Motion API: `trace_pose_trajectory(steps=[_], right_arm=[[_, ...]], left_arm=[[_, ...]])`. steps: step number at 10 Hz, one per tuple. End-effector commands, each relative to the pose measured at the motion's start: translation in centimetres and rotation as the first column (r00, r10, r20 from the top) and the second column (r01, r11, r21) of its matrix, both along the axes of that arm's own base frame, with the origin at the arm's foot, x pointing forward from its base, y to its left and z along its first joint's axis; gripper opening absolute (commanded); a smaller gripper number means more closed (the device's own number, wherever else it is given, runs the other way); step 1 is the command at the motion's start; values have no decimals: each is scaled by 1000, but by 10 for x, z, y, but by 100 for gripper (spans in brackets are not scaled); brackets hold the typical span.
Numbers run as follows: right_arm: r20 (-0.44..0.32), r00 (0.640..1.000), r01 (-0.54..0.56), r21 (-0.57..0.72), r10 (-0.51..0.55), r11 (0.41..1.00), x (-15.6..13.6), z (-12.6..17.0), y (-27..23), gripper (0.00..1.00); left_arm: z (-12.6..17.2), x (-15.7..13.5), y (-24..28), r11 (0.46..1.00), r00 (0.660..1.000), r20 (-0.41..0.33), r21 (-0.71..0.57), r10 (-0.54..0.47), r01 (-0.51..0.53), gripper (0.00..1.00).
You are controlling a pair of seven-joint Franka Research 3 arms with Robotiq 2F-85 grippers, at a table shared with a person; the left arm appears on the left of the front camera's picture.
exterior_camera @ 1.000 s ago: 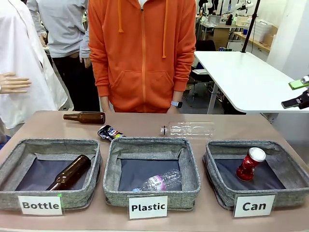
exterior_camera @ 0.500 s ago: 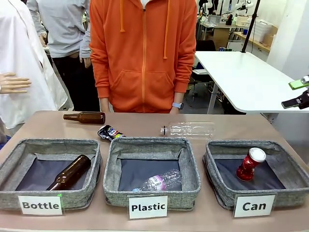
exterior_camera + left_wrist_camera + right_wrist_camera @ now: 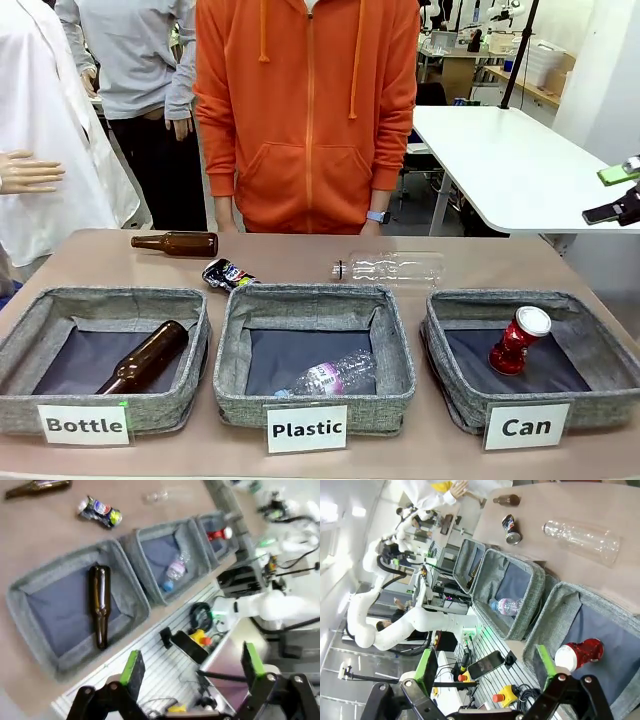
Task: Sort the can waste into the basket.
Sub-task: Pick up the can waste from the table and place it in the right Fabric basket.
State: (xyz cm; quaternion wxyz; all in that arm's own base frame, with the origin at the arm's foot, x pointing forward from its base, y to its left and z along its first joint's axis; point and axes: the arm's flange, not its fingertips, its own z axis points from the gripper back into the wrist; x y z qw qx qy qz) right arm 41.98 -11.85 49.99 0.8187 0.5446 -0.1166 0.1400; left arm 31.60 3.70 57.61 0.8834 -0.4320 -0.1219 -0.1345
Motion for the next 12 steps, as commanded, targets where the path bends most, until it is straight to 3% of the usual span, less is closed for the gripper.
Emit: trace_pose_trajectory(steps=[1, 3, 4, 5, 7, 9, 12], right_arm=[[10, 1000, -10, -2, 10, 1000, -2, 1, -2, 100], [10, 1000, -10, -2, 10, 1000, -2, 1, -2, 100], [10, 1000, -10, -2, 10, 1000, -2, 1, -2, 100], [10, 1000, -10, -2, 10, 1000, -2, 1, -2, 100], [10, 1000, -10, -2, 10, 1000, -2, 1, -2, 100], [10, 1000, -10, -2, 10, 1000, -2, 1, -2, 100], [10, 1000, -10, -2, 10, 1000, -2, 1, -2, 100]], left_arm=[[-12, 46, -48, 989, 999, 5, 141, 41, -41, 100], [-42, 66, -109, 956, 998, 9, 289, 58, -59, 100], [-53, 71, -122, 928, 997, -70, 372, 39, -10, 100], [-27, 58, -108, 976, 999, 32, 217, 17, -23, 100], [-27, 58, -108, 976, 999, 32, 217, 17, -23, 100], [-49, 77, -127, 955, 1000, 27, 297, 12, -20, 100], [-50, 130, -152, 947, 1000, 10, 322, -3, -1, 100]])
